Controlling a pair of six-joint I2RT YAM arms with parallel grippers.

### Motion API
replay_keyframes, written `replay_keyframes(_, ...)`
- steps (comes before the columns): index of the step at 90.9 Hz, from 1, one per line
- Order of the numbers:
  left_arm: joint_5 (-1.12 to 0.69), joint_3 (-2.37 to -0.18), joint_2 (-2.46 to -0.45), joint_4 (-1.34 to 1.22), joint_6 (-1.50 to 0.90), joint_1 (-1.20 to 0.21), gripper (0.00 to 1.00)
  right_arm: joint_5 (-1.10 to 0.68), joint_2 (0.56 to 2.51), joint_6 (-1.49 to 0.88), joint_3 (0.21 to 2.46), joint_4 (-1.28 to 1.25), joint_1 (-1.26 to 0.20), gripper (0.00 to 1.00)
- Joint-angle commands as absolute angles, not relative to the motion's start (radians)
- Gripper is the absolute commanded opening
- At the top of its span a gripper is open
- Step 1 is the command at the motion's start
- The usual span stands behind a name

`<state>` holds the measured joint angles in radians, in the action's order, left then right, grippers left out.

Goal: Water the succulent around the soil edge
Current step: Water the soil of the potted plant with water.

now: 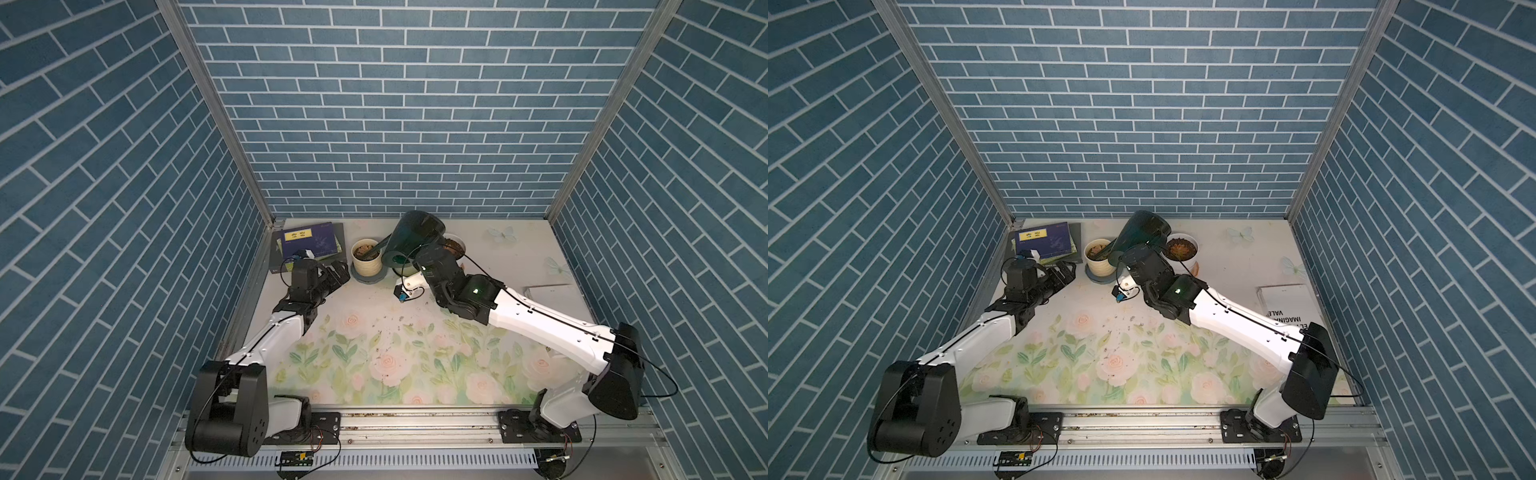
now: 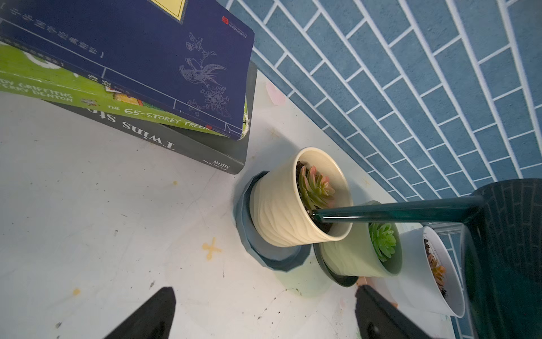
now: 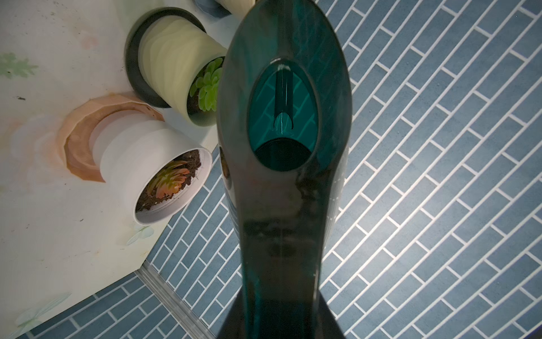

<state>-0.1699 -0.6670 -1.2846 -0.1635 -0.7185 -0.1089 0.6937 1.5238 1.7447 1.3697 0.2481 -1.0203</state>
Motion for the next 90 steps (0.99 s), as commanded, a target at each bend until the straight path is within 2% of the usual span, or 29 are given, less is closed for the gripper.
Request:
replay_keyframes(1, -0.172, -0.654, -1.273, -0.179, -0.715, -0.098, 1.0, 0.699, 1.518, 1.763, 1.421, 0.112, -1.012, 0.0)
replay_keyframes(45, -0.173, -0.654, -1.272, -0.176, -0.715, -0.097, 1.0, 0.727, 1.531, 1.81, 1.405, 0.031, -0.954, 0.0)
replay_keyframes(90, -0.173, -0.658, -1.28, -0.175, -0.715, -0.095, 1.0, 0.772, 1.395, 1.832, 1.31, 0.113, -0.951, 0.0)
